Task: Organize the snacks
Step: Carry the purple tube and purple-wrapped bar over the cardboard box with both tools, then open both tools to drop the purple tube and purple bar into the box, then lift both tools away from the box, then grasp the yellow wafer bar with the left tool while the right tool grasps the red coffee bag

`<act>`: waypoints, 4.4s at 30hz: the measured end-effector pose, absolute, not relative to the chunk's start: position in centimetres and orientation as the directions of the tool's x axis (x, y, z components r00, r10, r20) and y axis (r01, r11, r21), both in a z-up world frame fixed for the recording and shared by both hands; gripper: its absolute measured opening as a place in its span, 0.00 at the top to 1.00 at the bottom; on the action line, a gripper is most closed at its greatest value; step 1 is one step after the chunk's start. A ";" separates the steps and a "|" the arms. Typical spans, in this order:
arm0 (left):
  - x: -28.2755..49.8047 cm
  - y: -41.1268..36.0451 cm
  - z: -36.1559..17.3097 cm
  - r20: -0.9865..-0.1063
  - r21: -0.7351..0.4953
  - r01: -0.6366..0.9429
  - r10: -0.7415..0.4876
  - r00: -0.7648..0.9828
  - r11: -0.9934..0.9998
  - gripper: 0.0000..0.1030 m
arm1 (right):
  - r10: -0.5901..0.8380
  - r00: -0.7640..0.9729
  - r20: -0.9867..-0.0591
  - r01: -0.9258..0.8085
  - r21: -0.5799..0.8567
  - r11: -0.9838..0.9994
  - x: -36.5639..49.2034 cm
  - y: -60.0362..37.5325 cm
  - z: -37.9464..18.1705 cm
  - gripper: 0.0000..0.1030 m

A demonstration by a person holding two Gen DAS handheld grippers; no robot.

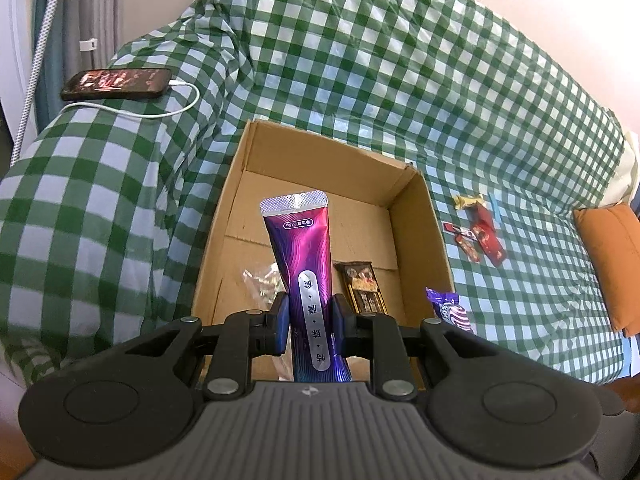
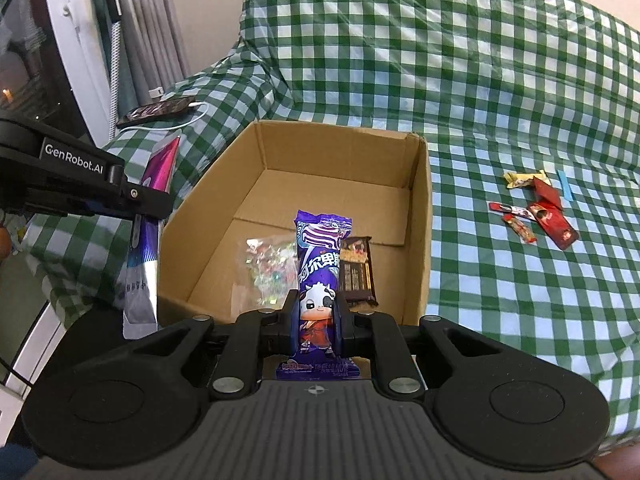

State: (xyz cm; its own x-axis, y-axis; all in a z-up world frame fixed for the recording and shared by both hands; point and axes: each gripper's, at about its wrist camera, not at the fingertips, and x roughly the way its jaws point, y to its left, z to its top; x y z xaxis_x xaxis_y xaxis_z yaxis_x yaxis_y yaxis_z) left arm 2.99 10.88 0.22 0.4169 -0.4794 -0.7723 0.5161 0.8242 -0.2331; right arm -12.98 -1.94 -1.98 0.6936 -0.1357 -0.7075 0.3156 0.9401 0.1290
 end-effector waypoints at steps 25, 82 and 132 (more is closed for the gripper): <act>13.7 2.2 -7.3 -0.851 -0.072 0.494 -0.312 0.422 0.866 0.00 | -0.155 0.674 -0.722 0.370 0.148 0.917 -1.0 -9.4 -7.3 0.23; -11.8 13.0 6.3 -0.612 0.026 0.563 -0.432 0.662 0.826 0.00 | -0.307 0.851 -0.425 0.363 0.055 0.930 -25.7 4.8 4.6 0.01; -0.9 -18.3 0.5 -0.782 0.208 0.797 -0.394 0.484 0.567 0.00 | -0.493 0.630 -0.600 0.688 0.135 0.714 -21.9 -25.0 -7.4 0.00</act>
State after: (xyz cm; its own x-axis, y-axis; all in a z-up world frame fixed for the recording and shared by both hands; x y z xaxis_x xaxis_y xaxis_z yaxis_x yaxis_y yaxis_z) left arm -0.92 -18.35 0.50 0.4836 -0.3939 -0.7816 0.7973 0.5667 0.2077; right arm -21.93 -24.98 -7.37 0.6296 -0.4931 -0.6004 0.6875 0.7135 0.1349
